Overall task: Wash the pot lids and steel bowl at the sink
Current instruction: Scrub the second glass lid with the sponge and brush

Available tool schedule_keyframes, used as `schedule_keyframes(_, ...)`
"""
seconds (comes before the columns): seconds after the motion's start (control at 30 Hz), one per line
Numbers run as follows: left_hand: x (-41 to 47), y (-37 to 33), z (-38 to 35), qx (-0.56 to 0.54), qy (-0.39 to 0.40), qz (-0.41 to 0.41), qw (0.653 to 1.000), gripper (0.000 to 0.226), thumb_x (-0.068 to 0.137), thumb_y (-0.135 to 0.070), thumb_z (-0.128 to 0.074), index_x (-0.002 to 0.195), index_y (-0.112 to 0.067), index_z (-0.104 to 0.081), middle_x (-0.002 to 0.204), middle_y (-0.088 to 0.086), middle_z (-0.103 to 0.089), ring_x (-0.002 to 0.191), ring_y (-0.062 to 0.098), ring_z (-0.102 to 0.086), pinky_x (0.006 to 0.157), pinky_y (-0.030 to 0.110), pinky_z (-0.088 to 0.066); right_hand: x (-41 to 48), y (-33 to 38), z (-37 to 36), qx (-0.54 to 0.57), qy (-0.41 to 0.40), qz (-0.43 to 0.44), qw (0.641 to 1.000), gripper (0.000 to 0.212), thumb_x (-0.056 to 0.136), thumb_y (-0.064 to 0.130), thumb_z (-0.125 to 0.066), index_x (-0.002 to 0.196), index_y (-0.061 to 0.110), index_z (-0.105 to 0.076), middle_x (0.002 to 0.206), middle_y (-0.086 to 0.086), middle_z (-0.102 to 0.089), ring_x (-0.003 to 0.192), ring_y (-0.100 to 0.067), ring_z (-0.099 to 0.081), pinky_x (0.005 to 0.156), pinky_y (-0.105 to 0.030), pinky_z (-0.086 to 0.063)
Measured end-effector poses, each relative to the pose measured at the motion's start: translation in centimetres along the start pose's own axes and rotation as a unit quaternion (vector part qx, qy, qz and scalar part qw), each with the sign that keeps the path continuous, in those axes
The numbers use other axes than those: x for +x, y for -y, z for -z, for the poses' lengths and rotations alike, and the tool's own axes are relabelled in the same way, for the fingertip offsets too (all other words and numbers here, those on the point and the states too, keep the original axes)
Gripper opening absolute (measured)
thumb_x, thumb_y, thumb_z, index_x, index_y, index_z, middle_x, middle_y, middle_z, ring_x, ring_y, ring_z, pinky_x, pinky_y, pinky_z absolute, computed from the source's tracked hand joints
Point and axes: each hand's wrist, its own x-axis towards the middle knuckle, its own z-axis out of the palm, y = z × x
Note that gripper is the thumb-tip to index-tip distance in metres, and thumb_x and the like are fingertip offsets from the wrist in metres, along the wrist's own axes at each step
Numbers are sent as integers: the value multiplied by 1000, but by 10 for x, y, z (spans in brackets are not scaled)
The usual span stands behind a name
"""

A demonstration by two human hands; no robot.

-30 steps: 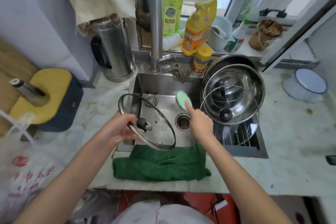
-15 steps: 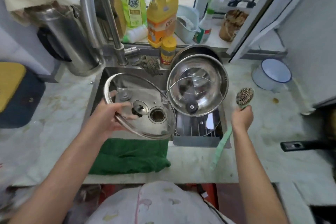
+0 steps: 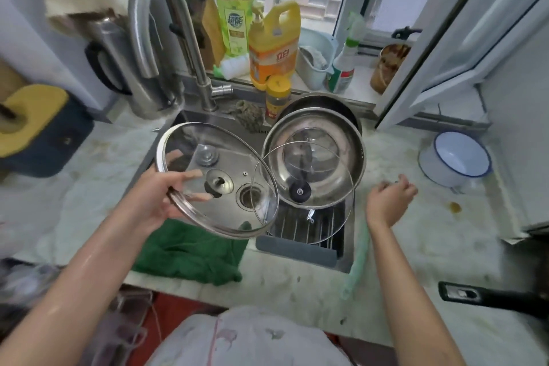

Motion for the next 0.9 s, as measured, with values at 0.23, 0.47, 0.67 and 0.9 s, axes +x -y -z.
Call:
schedule_keyframes(0.23,-2,-21,33,61,39,-89,993,94,51,6,-49,139,-25,-41,121,11,-67,89,45,-69,45,40,-55,-77,156,-38,125,583,133,792,63,97,46,-47,148,13,-27,120,-1,-58,108,-21,-60,97,-39,-49)
schedule_keyframes(0.47,8,-50,59,343,122,-298,882,82,81,23,-44,144,-30,-35,132,-23,-56,110,0,-61,69,15,-54,-87,197,-54,293,451,255,804,10,92,8,-61,89,5,-52,82,-6,-63,73,-5,-65,72,-20,-52)
schedule_keyframes(0.67,32,-36,83,491,62,-432,754,91,72,30,-41,140,-31,-47,140,-20,-47,131,-10,-40,106,9,-31,-96,150,-49,264,191,477,816,21,82,-15,-61,88,5,-58,85,5,-63,75,5,-58,71,-7,-44)
schedule_keyframes(0.9,57,-16,63,408,94,-432,799,69,81,23,-48,129,-27,-54,123,-19,-63,119,4,-57,99,21,-46,-83,128,-13,206,119,496,835,9,86,8,-68,87,7,-60,73,7,-58,58,-2,-50,58,-9,-43)
